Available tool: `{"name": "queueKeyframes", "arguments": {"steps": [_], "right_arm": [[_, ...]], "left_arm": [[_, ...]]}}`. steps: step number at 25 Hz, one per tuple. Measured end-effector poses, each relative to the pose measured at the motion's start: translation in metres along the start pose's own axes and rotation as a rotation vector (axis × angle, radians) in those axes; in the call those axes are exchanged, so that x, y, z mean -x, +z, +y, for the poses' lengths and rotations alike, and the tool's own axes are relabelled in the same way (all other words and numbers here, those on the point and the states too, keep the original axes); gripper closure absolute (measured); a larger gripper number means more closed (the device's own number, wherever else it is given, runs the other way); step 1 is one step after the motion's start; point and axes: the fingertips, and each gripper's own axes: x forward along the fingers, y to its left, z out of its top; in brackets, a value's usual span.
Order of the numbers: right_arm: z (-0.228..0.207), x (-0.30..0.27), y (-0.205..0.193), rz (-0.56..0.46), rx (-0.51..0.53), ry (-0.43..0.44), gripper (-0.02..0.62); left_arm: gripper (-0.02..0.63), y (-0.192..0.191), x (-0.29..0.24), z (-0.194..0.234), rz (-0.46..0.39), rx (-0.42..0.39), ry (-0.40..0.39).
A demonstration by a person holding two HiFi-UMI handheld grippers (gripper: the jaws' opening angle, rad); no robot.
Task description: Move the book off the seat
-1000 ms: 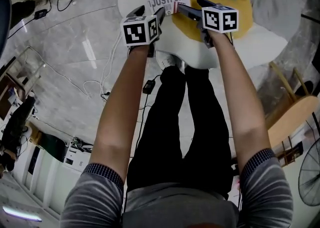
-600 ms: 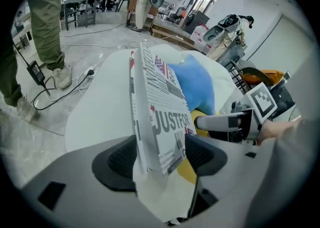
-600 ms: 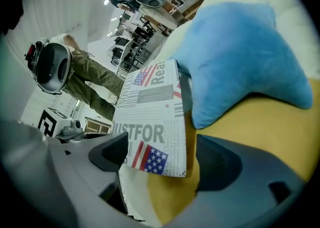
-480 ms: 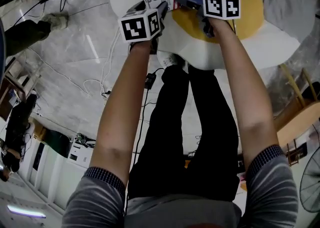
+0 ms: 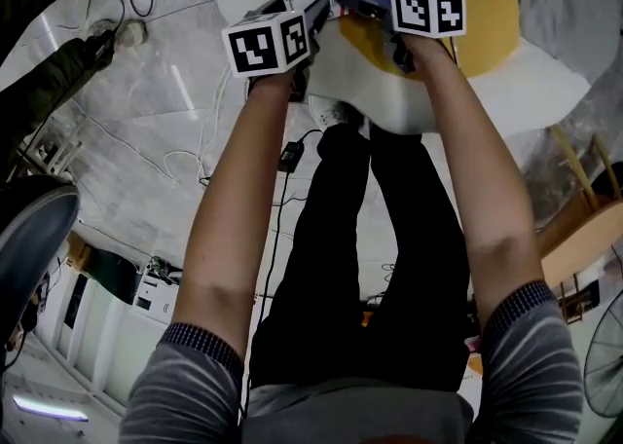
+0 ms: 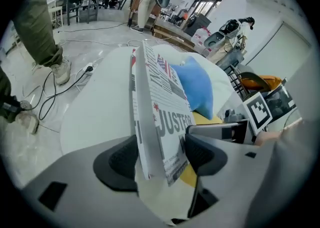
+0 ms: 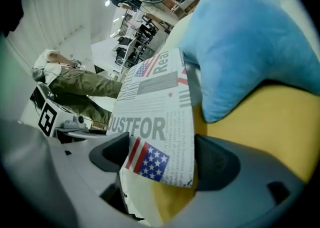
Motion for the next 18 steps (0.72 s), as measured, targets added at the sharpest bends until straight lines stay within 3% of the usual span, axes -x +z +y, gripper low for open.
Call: {"name": "queueKeyframes", "arguments": {"steps": [3, 7, 18], "right_arm": [[0.017, 0.016, 0.001, -0.016, 0.031, -0.029, 0.172], [0.049, 0.051, 0.016, -0.065, 0.058, -0.07, 0.172], [0.169, 0.2, 0.057, -0.253, 0.164, -0.17, 0.173]], "left_arm": [[0.284, 0.001, 0.018, -0.008, -0.009, 0.011, -0.016], [0.284, 0.021, 0.054, -0.031, -0.049, -0.031, -0.026], [0.284, 0.074, 0.196, -0.142, -0.151, -0.154, -0.152]]}}
